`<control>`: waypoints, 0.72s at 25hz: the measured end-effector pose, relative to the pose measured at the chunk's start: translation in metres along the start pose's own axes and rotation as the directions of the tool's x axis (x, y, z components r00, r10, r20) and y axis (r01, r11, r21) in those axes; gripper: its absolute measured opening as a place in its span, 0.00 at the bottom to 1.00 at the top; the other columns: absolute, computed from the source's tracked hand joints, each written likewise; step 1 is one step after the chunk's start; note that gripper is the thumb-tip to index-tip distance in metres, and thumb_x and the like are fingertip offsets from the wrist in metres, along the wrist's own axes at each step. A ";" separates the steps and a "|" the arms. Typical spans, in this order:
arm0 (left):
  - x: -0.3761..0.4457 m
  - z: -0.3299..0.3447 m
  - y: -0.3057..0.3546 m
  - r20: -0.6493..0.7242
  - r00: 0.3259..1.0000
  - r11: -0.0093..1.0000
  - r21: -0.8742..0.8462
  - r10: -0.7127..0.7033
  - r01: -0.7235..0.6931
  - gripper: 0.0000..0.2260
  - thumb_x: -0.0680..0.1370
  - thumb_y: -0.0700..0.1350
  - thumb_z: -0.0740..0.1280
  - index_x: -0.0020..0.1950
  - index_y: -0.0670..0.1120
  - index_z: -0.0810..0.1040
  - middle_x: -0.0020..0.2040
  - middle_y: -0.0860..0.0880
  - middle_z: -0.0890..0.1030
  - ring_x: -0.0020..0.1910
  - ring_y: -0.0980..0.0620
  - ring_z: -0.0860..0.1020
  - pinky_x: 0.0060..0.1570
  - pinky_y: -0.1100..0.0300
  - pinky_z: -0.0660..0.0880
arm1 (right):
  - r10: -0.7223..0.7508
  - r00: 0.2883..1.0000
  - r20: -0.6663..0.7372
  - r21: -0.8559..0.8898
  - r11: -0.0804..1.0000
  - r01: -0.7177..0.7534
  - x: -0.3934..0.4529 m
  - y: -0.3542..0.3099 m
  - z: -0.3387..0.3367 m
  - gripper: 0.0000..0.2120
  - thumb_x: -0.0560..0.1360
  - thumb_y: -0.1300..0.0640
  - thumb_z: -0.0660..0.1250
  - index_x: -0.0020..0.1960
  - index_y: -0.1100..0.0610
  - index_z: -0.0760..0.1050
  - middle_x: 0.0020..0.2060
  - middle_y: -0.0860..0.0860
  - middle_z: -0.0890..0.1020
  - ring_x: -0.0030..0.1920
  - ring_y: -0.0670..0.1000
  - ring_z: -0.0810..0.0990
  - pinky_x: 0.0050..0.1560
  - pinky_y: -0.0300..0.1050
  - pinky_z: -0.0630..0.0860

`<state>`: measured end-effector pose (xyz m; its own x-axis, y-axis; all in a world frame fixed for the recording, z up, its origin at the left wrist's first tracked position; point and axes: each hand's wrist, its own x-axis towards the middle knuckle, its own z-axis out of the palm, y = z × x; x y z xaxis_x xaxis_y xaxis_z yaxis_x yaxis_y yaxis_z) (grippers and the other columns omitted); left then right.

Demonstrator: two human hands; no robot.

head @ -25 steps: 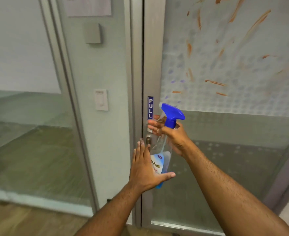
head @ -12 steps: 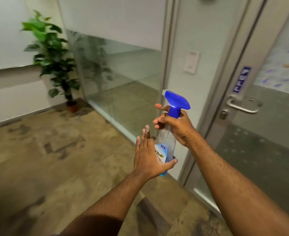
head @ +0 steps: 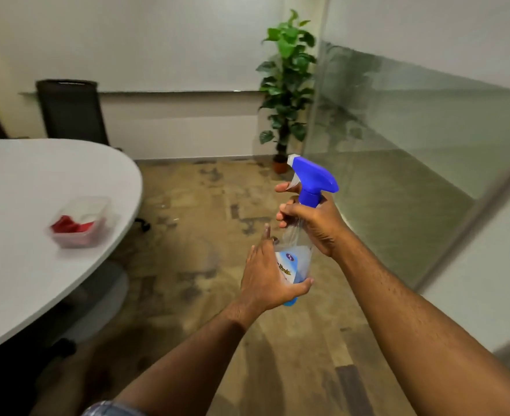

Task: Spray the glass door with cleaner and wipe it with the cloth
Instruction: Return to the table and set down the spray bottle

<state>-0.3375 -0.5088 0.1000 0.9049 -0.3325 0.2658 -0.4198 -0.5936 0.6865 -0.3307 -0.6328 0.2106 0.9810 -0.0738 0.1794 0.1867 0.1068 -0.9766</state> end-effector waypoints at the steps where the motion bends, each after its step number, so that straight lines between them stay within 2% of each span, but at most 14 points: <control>1: 0.000 -0.017 -0.022 -0.011 0.999 0.998 -0.034 -0.049 0.049 0.56 0.60 0.69 0.73 0.78 0.46 0.52 0.72 0.52 0.68 0.68 0.51 0.70 0.66 0.51 0.71 | 0.000 0.999 0.037 -0.013 1.000 0.000 0.011 0.007 0.027 0.16 0.68 0.67 0.68 0.56 0.63 0.76 0.31 0.56 0.77 0.35 0.58 0.76 0.38 0.49 0.77; 4: 0.001 -0.072 -0.092 -0.051 0.988 0.987 -0.071 -0.148 0.144 0.52 0.59 0.67 0.75 0.76 0.48 0.57 0.66 0.53 0.72 0.64 0.52 0.73 0.61 0.54 0.75 | 0.008 0.993 0.120 -0.010 1.000 -0.007 0.046 0.029 0.111 0.15 0.68 0.67 0.68 0.55 0.62 0.77 0.31 0.57 0.76 0.35 0.59 0.76 0.38 0.50 0.77; 9: 0.007 -0.158 -0.192 -0.115 0.977 0.983 -0.057 -0.181 0.175 0.44 0.60 0.65 0.76 0.67 0.49 0.61 0.57 0.53 0.75 0.53 0.55 0.77 0.53 0.57 0.79 | -0.003 0.974 0.225 -0.009 1.000 0.005 0.097 0.064 0.227 0.15 0.70 0.68 0.69 0.56 0.61 0.77 0.31 0.55 0.78 0.35 0.56 0.79 0.42 0.52 0.78; 12: 0.013 -0.198 -0.234 -0.106 0.974 0.979 -0.063 -0.200 0.194 0.43 0.61 0.65 0.77 0.66 0.52 0.59 0.56 0.54 0.73 0.51 0.56 0.77 0.52 0.62 0.78 | 0.011 0.969 0.248 -0.001 1.000 -0.011 0.125 0.078 0.278 0.17 0.69 0.65 0.70 0.57 0.60 0.77 0.32 0.55 0.79 0.35 0.55 0.79 0.43 0.52 0.78; 15: 0.026 -0.225 -0.274 -0.130 0.967 0.975 -0.076 -0.219 0.210 0.40 0.61 0.63 0.77 0.64 0.53 0.59 0.54 0.56 0.72 0.48 0.58 0.76 0.47 0.72 0.73 | 0.017 0.961 0.276 0.008 1.000 -0.020 0.155 0.091 0.318 0.18 0.68 0.65 0.70 0.58 0.61 0.77 0.32 0.54 0.80 0.35 0.55 0.80 0.42 0.51 0.78; 17: 0.037 -0.238 -0.298 -0.133 0.962 0.971 -0.070 -0.237 0.229 0.41 0.62 0.64 0.78 0.65 0.54 0.58 0.55 0.56 0.71 0.49 0.57 0.76 0.48 0.72 0.74 | 0.020 0.952 0.307 -0.005 1.000 -0.019 0.177 0.101 0.341 0.18 0.68 0.65 0.69 0.58 0.61 0.77 0.33 0.56 0.79 0.35 0.55 0.80 0.43 0.52 0.79; 18: 0.044 -0.243 -0.310 -0.135 0.958 0.968 -0.062 -0.251 0.245 0.43 0.62 0.66 0.77 0.66 0.54 0.58 0.57 0.56 0.71 0.51 0.56 0.76 0.52 0.68 0.76 | 0.016 0.946 0.325 -0.007 1.000 -0.014 0.188 0.107 0.351 0.18 0.69 0.66 0.69 0.58 0.61 0.77 0.33 0.57 0.79 0.36 0.55 0.80 0.43 0.52 0.79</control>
<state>-0.1506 -0.1617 0.0635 0.9823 -0.0706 0.1736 -0.1802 -0.6103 0.7714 -0.1078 -0.2870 0.1818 0.9477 0.2543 0.1930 0.1723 0.1014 -0.9798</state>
